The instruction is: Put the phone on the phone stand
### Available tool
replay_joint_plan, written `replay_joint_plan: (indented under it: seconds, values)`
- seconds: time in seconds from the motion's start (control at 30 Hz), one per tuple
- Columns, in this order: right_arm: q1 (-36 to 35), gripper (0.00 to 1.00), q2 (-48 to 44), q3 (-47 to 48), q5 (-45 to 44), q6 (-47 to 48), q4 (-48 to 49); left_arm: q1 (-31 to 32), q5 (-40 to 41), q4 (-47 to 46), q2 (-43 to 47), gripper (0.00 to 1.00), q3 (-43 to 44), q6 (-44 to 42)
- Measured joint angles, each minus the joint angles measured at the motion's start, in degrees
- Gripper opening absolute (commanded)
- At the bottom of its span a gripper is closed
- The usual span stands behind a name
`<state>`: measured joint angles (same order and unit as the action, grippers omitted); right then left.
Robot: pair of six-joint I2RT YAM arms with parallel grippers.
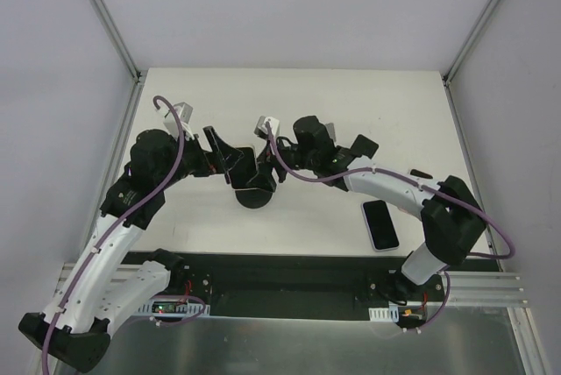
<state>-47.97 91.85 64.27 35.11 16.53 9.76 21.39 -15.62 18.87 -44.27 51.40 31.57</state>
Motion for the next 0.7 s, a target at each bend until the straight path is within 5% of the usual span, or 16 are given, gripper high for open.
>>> replay_joint_plan:
  seconds: [0.07,0.27,0.5,0.7]
  values:
    - [-0.76,0.99,-0.22,0.04,-1.2,-1.09,1.09,0.28,2.47,3.04,-0.11,0.97,1.97,0.61]
    - [0.33,0.97,-6.82,-1.97,-4.04,-1.49,1.81,12.87,19.19,13.27,-3.52,0.99,10.01,1.77]
    - [10.91,0.97,-19.87,-9.05,-4.04,-1.57,3.74,27.36,36.0,21.55,-10.97,0.99,18.05,5.84]
    - [17.92,0.97,-20.94,-13.29,-3.19,-3.56,5.73,30.82,44.89,26.49,-20.61,0.99,23.71,10.16]
